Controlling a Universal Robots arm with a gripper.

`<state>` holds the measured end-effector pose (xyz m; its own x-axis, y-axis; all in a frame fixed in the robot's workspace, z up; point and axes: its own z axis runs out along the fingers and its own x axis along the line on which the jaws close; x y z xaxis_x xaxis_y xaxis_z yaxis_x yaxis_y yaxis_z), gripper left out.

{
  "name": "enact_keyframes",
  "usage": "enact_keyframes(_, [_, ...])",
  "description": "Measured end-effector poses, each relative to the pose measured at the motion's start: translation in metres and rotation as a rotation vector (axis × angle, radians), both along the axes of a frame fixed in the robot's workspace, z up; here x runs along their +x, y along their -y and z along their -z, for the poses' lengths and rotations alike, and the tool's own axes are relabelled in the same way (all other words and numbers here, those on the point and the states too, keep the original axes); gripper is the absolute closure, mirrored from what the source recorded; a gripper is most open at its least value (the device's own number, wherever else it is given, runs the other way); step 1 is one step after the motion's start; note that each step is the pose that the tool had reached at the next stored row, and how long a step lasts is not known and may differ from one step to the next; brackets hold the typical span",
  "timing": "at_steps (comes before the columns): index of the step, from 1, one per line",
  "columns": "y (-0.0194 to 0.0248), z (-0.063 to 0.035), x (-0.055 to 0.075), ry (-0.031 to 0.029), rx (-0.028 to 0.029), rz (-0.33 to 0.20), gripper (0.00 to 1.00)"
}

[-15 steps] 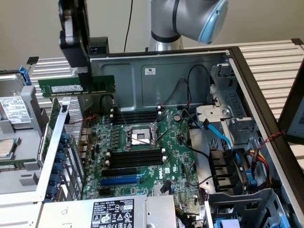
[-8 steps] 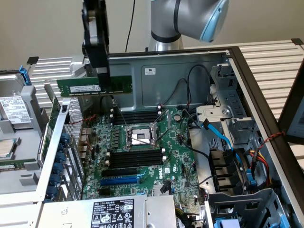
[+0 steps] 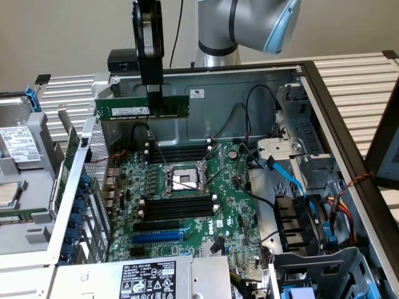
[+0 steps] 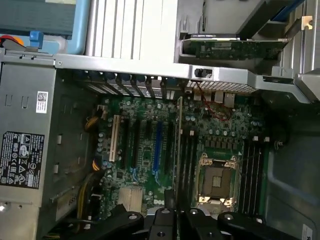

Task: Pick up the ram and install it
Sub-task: 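Pick up the ram and move it above insertion slot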

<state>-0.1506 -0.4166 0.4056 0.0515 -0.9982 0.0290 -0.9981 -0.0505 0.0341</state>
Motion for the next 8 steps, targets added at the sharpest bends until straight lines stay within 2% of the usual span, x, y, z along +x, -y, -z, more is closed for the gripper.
enact_keyframes(3, [-0.0130, 0.0031, 0.002, 0.0001, -0.0001, 0.000, 0.87])
enact_keyframes(4, [-0.0161, 0.0038, 0.003, 0.0000, -0.0001, 0.000, 0.87])
enact_keyframes(6, [-0.0195, 0.0047, 0.006, 0.0001, -0.0001, 0.000, 0.87])
enact_keyframes(8, [-0.0207, 0.0053, 0.011, 0.0001, 0.0001, 0.000, 0.87])
